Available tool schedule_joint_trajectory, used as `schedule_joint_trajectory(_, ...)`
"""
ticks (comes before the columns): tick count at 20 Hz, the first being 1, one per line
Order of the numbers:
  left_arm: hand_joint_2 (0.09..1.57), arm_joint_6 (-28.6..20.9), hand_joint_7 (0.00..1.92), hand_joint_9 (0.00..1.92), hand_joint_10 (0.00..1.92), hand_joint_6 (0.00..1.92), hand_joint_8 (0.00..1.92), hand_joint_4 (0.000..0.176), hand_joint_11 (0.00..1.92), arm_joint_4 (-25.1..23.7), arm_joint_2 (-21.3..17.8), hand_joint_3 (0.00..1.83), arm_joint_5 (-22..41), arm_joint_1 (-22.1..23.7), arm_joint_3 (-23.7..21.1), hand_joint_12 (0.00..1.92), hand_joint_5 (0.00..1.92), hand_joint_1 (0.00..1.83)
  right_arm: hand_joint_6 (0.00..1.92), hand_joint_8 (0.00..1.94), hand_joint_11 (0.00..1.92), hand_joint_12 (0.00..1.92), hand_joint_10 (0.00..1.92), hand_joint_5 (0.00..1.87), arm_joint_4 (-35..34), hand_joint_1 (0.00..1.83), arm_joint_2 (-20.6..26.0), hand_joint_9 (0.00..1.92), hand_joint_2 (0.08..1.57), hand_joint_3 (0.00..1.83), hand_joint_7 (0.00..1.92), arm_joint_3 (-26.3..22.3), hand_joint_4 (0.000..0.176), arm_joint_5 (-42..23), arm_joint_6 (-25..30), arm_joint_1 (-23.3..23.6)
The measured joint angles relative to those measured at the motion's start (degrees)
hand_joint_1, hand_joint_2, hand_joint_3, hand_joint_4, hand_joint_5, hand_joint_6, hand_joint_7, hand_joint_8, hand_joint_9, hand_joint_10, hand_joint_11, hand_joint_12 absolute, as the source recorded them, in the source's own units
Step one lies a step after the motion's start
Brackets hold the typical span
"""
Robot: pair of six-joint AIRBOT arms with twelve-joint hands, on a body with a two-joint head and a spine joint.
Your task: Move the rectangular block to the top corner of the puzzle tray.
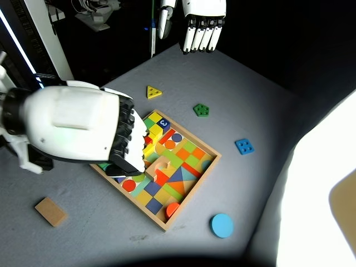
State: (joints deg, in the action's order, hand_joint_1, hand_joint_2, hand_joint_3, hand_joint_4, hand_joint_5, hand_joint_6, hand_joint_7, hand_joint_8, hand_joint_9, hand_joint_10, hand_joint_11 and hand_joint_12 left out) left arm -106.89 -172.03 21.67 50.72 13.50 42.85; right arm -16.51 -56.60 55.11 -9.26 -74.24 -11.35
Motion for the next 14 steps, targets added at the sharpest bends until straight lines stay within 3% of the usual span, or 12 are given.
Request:
schedule_joint_trajectory(2, 1.3, -0.09, 0.23, 0.23, 0.01, 0.01, 0.0, 0.017, 0.0, 0.0, 0.02, 0.01, -0.31, -0.22, 0.0, 0.8, 0.24, 0.05, 0.06, 0.0, 0.0, 0.0, 0.02, 0.08, 0.0, 0.0, 0.15, 0.03, 1.22, 0.04, 0.06, -0.02, 0.0, 0.57, 0.0, 0.0)
schedule_joint_trajectory(6, 1.31, -0.11, 0.22, 0.22, 0.0, 0.01, 0.0, 0.025, 0.0, 0.0, 0.24, 0.0, -0.22, -0.22, 0.0, 0.78, 0.23, 0.03, 0.05, 0.0, 0.0, 0.0, 0.0, 0.08, 0.0, 0.0, 0.07, 0.0, 1.21, 0.04, 0.02, 0.02, 0.0, 0.98, -1.18, -0.35)
schedule_joint_trajectory(11, 1.3, -0.09, 0.2, 0.2, 0.0, 0.0, 0.0, 0.027, 0.0, 0.02, 0.24, 0.0, -0.28, -0.22, 0.0, 0.76, 0.2, 0.03, 0.03, 0.01, 0.0, 0.0, 0.0, 0.05, 0.0, 0.0, -4.07, 0.01, 1.2, 0.02, 0.03, 3.74, 0.0, 1.49, -3.91, -2.25)
schedule_joint_trajectory(14, 1.28, -0.09, 0.11, 0.09, 0.0, 0.0, 0.0, 0.033, 0.0, 0.0, 0.24, 0.0, -0.26, -0.22, -0.04, 0.55, 0.1, 0.0, 0.02, 0.0, 0.0, 0.0, 0.0, 0.02, -0.02, 0.0, -7.39, 0.0, 1.18, 0.01, 0.0, 6.8, 0.0, 1.03, -5.68, -4.13)
